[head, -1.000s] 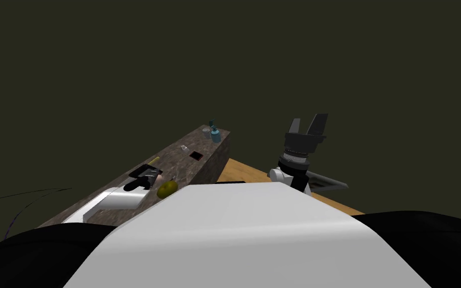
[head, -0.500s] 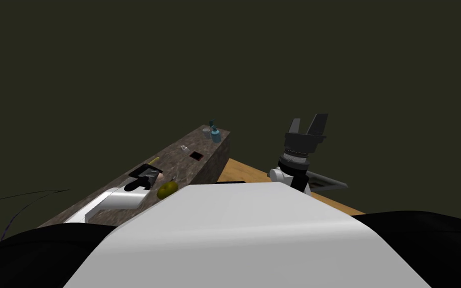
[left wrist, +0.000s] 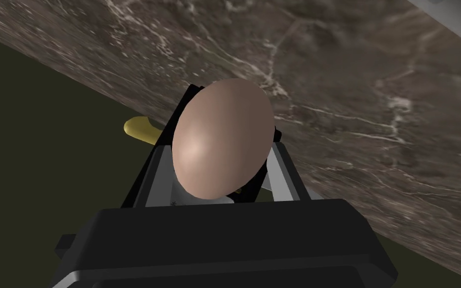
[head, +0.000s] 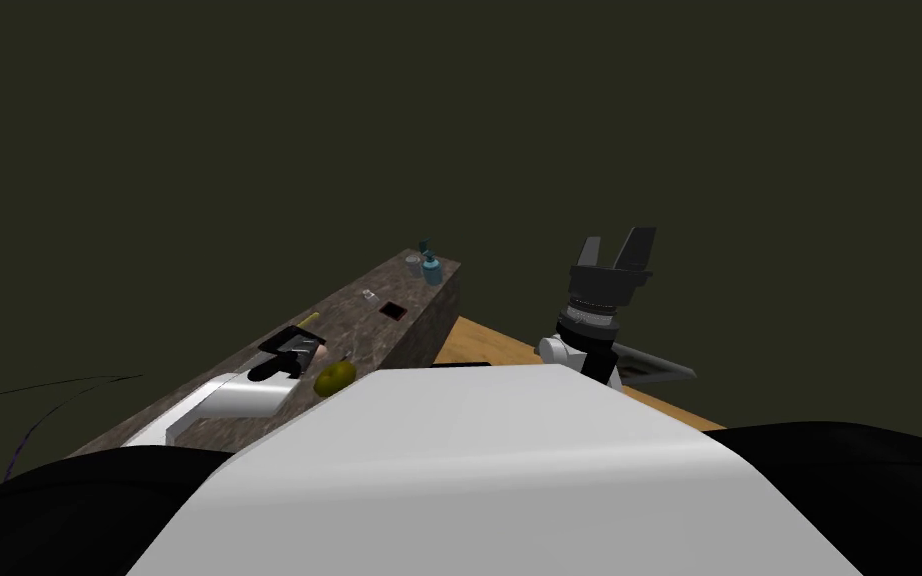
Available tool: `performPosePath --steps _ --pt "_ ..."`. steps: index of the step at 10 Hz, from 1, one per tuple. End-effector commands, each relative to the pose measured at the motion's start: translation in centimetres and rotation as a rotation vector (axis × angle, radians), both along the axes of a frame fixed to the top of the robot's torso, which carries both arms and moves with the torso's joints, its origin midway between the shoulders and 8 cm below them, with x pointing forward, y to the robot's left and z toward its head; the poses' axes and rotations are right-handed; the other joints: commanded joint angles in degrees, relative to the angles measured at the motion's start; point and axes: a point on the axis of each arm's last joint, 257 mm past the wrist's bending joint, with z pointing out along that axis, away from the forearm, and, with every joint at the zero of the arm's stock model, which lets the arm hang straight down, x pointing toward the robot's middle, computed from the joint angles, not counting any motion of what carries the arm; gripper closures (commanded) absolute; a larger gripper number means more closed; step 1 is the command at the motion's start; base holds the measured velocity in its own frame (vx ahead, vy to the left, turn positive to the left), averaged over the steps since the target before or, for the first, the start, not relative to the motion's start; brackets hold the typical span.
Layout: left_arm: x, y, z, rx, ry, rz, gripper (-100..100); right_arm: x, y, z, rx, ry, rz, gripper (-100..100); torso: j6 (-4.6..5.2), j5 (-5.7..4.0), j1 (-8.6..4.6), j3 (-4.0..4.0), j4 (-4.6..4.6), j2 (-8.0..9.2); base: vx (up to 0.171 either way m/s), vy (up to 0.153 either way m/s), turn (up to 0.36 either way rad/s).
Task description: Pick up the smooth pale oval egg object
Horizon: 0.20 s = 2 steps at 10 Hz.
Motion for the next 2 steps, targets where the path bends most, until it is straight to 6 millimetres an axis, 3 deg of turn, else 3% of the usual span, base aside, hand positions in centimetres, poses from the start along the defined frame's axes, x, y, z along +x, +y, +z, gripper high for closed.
performPosePath --steps 1,2 --pt "0.00 0.00 0.00 0.000 0.000 0.000 100 0.00 0.00 0.00 0.000 0.000 0.000 0 0.00 0.00 0.00 0.00 0.00 0.00 -0.007 -0.019 0.008" --pt "-0.04 -0.03 0.02 -0.001 0.001 0.001 0 0.00 0.00 0.00 0.000 0.000 0.000 0 0.01 0.01 0.06 -0.01 0.00 -0.02 0.000 0.000 0.000"
